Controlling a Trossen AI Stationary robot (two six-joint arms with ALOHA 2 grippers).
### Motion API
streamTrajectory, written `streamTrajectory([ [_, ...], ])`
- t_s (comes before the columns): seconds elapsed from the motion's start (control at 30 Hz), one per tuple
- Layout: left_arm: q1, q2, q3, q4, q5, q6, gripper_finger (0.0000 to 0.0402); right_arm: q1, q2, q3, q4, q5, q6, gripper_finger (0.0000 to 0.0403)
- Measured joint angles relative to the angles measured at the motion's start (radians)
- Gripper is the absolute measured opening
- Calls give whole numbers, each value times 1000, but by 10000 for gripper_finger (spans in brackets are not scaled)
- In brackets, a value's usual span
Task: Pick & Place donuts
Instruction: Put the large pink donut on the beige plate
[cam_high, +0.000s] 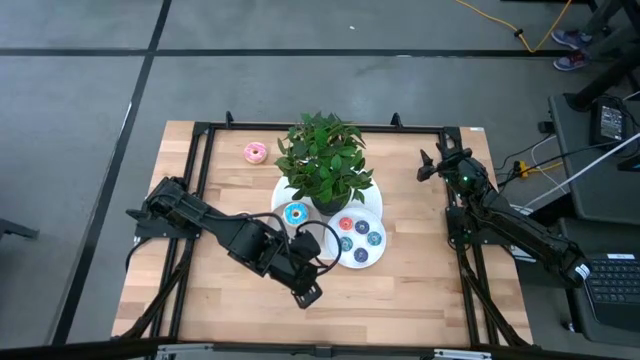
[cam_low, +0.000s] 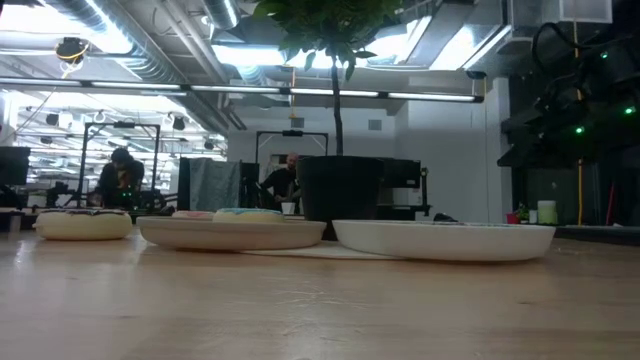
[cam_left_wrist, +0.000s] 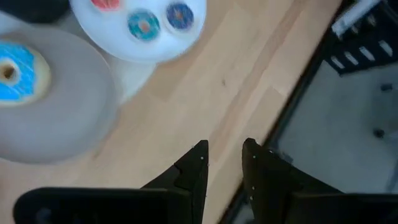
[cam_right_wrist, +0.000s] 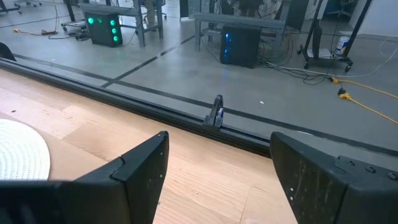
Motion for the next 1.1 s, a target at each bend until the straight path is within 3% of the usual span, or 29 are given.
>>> streamTrajectory([
  [0.07, 0, 0, 0, 0, 40, 16, 91, 0, 0, 0, 0, 0, 1, 278],
  [0.5, 5, 0, -1, -23, 26, 0, 100, 0, 0, 0, 0, 0, 0, 278],
  [0.87, -6, -20, -22, -130, -78, -105, 198, 0, 0, 0, 0, 0, 0, 278],
  [1.1, -16, -35, -22, -333, -95, -160, 236, 0, 0, 0, 0, 0, 0, 278],
])
